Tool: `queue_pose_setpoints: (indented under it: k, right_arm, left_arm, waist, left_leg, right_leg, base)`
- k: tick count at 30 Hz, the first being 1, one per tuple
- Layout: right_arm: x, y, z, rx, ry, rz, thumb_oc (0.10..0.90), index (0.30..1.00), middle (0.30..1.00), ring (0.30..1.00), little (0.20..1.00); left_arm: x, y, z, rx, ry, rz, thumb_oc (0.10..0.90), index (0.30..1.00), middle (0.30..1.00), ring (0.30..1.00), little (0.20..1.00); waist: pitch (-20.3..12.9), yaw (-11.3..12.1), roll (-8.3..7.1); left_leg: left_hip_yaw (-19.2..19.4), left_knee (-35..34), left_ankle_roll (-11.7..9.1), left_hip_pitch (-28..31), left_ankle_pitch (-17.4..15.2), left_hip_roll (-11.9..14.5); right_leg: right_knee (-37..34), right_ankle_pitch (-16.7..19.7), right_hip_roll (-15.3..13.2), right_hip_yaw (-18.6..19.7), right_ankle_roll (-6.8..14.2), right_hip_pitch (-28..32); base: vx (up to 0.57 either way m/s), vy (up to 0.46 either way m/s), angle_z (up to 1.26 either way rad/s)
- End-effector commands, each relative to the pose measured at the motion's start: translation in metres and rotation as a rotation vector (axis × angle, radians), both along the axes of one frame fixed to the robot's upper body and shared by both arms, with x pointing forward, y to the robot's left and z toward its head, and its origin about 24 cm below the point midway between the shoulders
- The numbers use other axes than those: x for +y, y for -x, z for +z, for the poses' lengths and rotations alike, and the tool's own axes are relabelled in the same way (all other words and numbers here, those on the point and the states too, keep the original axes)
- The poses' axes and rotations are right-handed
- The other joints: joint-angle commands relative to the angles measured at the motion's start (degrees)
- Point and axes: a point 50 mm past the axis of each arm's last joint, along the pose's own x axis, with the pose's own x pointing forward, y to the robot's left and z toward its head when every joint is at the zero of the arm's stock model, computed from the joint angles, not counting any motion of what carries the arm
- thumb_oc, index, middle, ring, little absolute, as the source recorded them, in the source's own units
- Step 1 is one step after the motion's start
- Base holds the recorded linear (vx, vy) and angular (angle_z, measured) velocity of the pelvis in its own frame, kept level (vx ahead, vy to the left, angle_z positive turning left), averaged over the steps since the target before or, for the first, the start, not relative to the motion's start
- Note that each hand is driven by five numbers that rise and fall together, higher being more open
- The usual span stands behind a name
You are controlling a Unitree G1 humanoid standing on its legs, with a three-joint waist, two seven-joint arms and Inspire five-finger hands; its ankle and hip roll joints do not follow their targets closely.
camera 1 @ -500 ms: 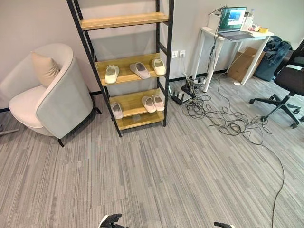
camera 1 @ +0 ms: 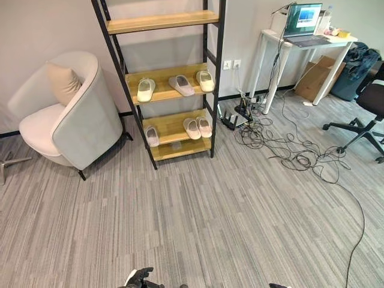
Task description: Arrange the slippers neatly on the shoe rack.
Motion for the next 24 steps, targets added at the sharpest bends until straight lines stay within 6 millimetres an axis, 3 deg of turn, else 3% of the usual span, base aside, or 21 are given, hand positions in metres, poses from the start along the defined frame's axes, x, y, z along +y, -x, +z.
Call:
queue_pose_setpoints:
  k: [1,6,14,16,17,19,20,22,24]
  right_arm:
    - [-0.016,-0.012,0.008,-0.059,0.066,-0.003,0.800,0.900,0.900,0.900,0.900]
    - [-0.014,-0.011,0.007,-0.046,0.062,0.023,0.800,0.900,0.900,0.900,0.900]
    - [-0.017,-0.005,0.006,-0.018,0.069,0.049,0.800,0.900,0.900,0.900,0.900]
    - [-0.017,-0.007,0.007,-0.019,0.074,0.084,0.800,0.900,0.900,0.900,0.900]
    - [-0.017,-0.012,0.009,-0.025,0.080,0.113,0.800,0.900,0.900,0.900,0.900]
    - [-0.019,-0.019,0.011,-0.044,0.091,0.127,0.800,0.900,0.900,0.900,0.900]
    - [-0.018,-0.021,0.011,-0.049,0.094,0.135,0.800,0.900,0.900,0.900,0.900]
    - [-0.019,-0.019,0.011,-0.046,0.097,0.140,0.800,0.900,0.900,0.900,0.900]
    - [-0.020,-0.016,0.011,-0.035,0.095,0.137,0.800,0.900,0.900,0.900,0.900]
  left_arm:
    - [-0.012,-0.017,0.003,-0.048,-0.003,-0.050,0.800,0.900,0.900,0.900,0.900]
    - [-0.009,-0.008,0.001,-0.021,-0.005,-0.040,0.800,0.900,0.900,0.900,0.900]
    - [0.001,-0.003,0.000,-0.002,-0.013,-0.010,0.800,0.900,0.900,0.900,0.900]
    - [0.004,-0.006,0.002,-0.009,-0.022,-0.019,0.800,0.900,0.900,0.900,0.900]
    - [0.007,-0.011,0.004,-0.022,-0.031,-0.026,0.800,0.900,0.900,0.900,0.900]
    - [0.011,-0.016,0.006,-0.034,-0.042,-0.024,0.800,0.900,0.900,0.900,0.900]
    - [0.012,-0.018,0.007,-0.039,-0.047,-0.026,0.800,0.900,0.900,0.900,0.900]
    - [0.012,-0.019,0.007,-0.040,-0.050,-0.037,0.800,0.900,0.900,0.900,0.900]
    - [0.011,-0.019,0.007,-0.036,-0.050,-0.059,0.800,0.900,0.900,0.900,0.900]
  waist:
    - [1.6,1.4,-2.62]
    - [0.6,1.7,-2.51]
    - [0.2,2.2,-3.45]
    - [0.6,2.8,-3.60]
    - [1.5,2.7,-3.23]
    - [2.8,1.6,-2.68]
    - [3.1,1.2,-2.14]
    - [3.3,0.6,-1.67]
    - [3.1,-0.4,-1.45]
  left_leg:
    - [5.3,5.4,-0.1,-2.7,-5.1,1.2]
    - [9.9,-0.1,1.4,-2.4,-4.1,0.5]
    - [9.0,-1.0,3.3,-1.0,-5.0,-1.1]
    - [9.2,-0.6,4.3,-0.7,-6.1,-1.5]
    - [9.1,-0.2,5.2,0.0,-6.9,-1.6]
    - [8.2,0.1,6.0,0.7,-7.1,-1.3]
    - [7.7,-0.1,6.1,1.1,-7.2,-0.9]
    - [7.0,-0.6,6.2,2.1,-7.3,-0.7]
    - [5.9,-2.4,5.9,4.6,-7.6,-0.8]
  right_leg:
    - [0.5,-0.3,-3.1,1.8,6.5,-0.3]
    - [0.5,-0.9,-2.4,0.9,6.6,-0.3]
    - [4.5,-3.1,-4.4,1.5,7.5,0.5]
    - [9.7,-3.4,-5.9,1.6,8.2,-1.3]
    - [17.5,-1.1,-7.0,1.8,9.2,-5.3]
    - [25.1,2.8,-7.4,2.7,9.6,-9.9]
    - [27.5,3.0,-7.0,3.2,9.4,-11.5]
    - [29.4,2.4,-6.0,4.0,8.7,-13.2]
    - [26.6,0.3,-3.5,5.0,8.1,-14.4]
  base:
    - [0.04,0.044,0.49]
    - [0.12,0.059,0.38]
    - [0.15,0.122,0.03]
    - [0.10,0.147,-0.03]
    - [0.09,0.193,-0.18]
    - [0.10,0.153,-0.35]
    - [0.18,0.116,-0.05]
    - [0.17,0.057,0.32]
    - [0.24,-0.004,0.36]
